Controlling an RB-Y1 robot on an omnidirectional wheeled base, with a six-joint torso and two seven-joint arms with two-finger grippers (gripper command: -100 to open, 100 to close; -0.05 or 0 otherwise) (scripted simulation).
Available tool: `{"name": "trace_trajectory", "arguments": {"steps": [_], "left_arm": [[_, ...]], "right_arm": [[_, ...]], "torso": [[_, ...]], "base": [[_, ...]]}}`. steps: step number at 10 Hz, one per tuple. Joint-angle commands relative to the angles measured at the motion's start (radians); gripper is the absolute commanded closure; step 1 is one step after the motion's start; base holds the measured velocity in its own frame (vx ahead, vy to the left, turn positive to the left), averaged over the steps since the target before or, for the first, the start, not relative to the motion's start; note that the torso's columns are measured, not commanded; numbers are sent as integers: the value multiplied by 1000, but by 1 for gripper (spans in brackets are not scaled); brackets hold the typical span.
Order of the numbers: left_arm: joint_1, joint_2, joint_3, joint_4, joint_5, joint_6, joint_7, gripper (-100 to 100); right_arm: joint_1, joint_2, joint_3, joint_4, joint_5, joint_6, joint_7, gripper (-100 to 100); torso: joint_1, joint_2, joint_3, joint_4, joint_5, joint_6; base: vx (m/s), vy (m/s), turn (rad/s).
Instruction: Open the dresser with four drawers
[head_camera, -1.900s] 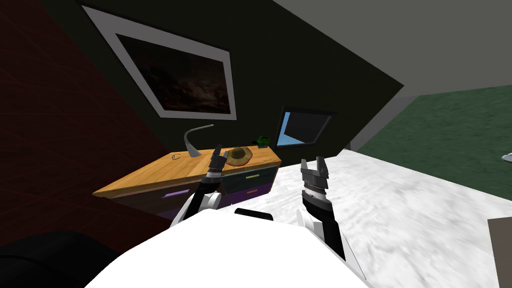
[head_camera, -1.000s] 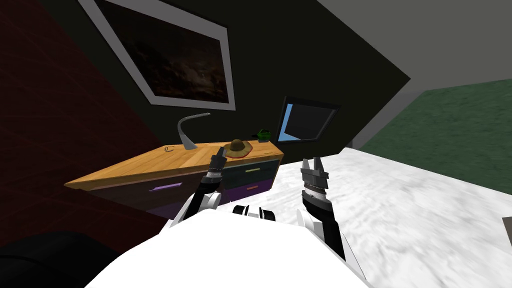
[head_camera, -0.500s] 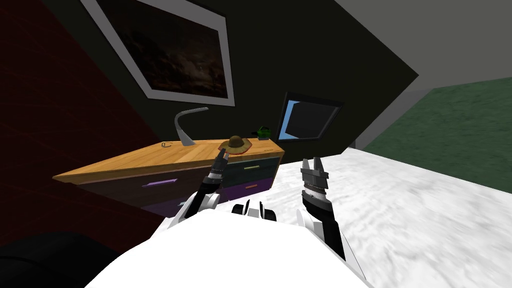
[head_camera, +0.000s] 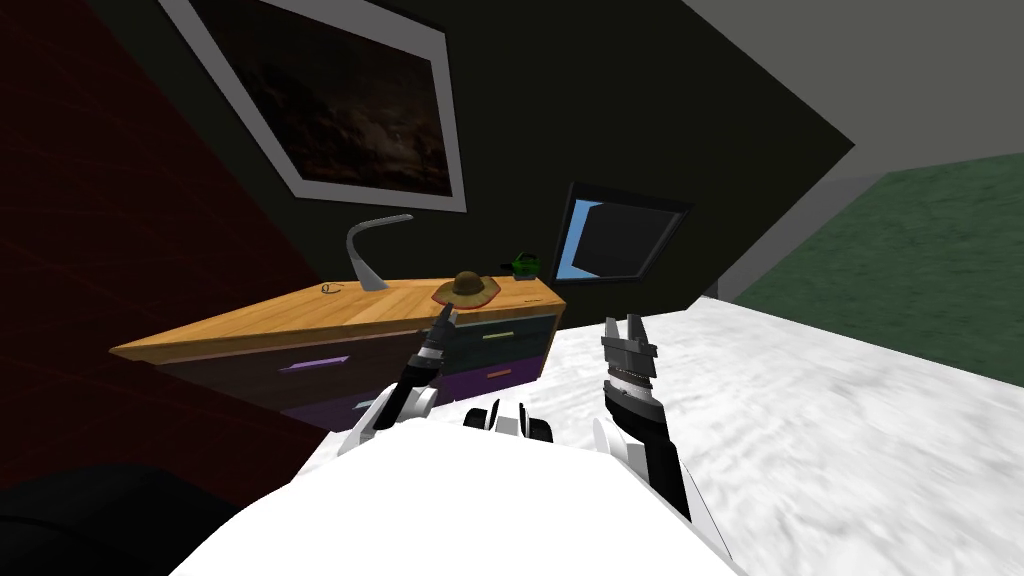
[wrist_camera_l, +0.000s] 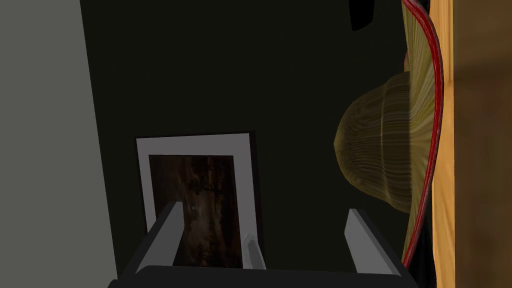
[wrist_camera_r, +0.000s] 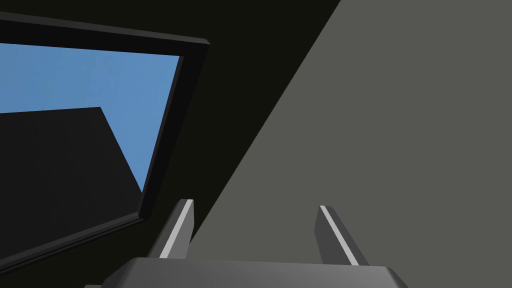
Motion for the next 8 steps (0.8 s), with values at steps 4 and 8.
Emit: {"name": "trace_trajectory", "arguments": {"steps": [4, 8], "left_arm": [[-21, 0, 13, 140, -6, -28, -17, -100], [-39, 11, 31, 240, -6, -44, -23, -100]], "right_arm": [[0, 0, 0, 0, 0, 0, 0, 0], [0, 0, 0, 0, 0, 0, 0, 0]], "torso": [[1, 1, 0, 0, 0, 0], [0, 0, 0, 0, 0, 0]], "base": [[22, -63, 31], [16, -77, 36]]}}
